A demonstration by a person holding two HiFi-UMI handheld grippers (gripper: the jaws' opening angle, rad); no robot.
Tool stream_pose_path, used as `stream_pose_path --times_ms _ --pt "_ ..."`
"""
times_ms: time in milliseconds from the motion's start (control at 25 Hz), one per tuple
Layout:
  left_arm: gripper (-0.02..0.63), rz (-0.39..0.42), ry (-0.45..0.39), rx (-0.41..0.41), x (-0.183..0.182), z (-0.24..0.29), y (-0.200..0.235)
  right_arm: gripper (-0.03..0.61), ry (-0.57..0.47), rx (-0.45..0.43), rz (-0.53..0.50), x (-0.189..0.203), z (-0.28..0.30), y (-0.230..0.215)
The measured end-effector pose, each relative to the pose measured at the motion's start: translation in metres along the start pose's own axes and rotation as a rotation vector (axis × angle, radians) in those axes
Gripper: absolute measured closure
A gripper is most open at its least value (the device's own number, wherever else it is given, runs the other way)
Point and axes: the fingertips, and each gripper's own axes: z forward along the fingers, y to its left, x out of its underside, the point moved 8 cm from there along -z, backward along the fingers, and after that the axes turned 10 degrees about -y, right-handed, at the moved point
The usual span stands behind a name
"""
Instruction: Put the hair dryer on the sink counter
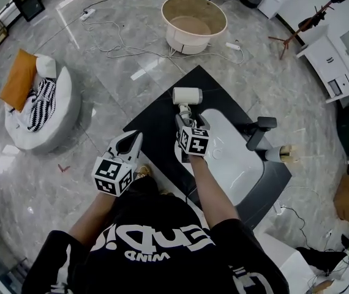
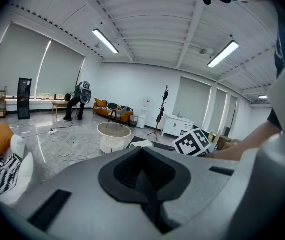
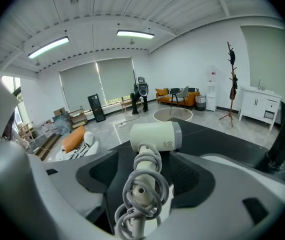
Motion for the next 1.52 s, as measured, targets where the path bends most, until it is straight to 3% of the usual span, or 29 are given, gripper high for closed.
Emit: stream_pose_path --times_ms 600,1040,1080,1240,1520 --pt "0.604 -0.007 -0.026 0.002 -0.004 0.001 -0.011 0.265 -0.133 -0.085 0.038 -0.034 -0.080 0.014" --pt "0.604 0.000 -0.031 -0.005 -0.006 -0.007 -0.020 0.268 -0.212 -0.154 -0.035 -0.036 -0.153 0.018" --pt "0.604 0.003 -0.031 -0.005 -0.006 -0.008 -0.021 0.277 -0.223 -0.161 -0.041 -0.036 -0.160 0.019" --pt "0.604 0.036 -0.032 0.002 -0.008 -0.011 -0.026 0.455 -0.297 -0.172 -0.094 -0.038 -0.183 0.021" --pt "0.604 0.055 -0.044 -0.003 -0.006 -0.018 -0.030 0.554 -0.368 -0.126 -0.051 -0.038 -0.203 0.007"
